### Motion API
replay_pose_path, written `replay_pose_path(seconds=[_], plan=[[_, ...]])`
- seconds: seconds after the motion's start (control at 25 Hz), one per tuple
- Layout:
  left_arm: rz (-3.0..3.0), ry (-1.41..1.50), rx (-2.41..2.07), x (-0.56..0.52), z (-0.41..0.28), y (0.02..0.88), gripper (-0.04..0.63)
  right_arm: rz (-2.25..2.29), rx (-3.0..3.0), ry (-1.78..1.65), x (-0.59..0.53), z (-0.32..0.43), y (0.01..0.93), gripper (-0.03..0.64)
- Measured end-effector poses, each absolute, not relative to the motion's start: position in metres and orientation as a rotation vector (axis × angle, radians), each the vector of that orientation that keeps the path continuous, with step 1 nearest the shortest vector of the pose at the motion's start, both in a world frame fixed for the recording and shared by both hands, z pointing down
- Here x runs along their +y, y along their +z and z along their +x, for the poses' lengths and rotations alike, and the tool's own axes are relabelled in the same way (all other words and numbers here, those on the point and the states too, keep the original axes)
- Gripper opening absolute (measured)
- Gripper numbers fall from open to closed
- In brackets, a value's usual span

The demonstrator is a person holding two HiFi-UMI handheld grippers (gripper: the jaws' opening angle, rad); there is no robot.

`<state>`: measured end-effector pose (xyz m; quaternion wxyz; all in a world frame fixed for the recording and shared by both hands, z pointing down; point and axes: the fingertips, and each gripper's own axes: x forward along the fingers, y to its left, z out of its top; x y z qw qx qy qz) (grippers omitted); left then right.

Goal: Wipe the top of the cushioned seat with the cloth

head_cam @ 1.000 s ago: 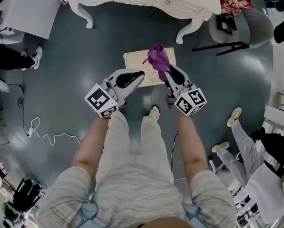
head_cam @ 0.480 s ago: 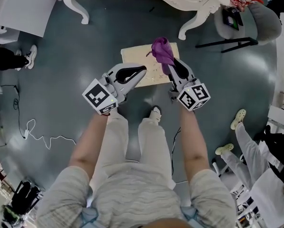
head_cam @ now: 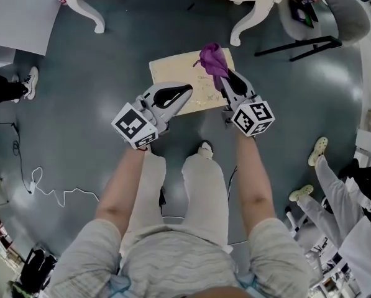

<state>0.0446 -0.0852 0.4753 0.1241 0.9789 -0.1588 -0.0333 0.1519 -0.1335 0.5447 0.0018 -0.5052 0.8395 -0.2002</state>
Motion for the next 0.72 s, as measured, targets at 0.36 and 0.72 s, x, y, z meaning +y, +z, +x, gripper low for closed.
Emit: replay_pose_path(seconds=[0.36, 0.72], plan=[[2.818, -0.054, -0.414, -0.076, 0.056, 0.527, 0.014, -1.865, 2.654, -0.72, -0.162, 0.187, 0.639, 0.078], [2.802, -0.034, -0.414, -0.08, 0.052, 0.541, 0.014, -2.152, 2.624, -0.799, -0.194, 0.221, 0.691, 0.078]])
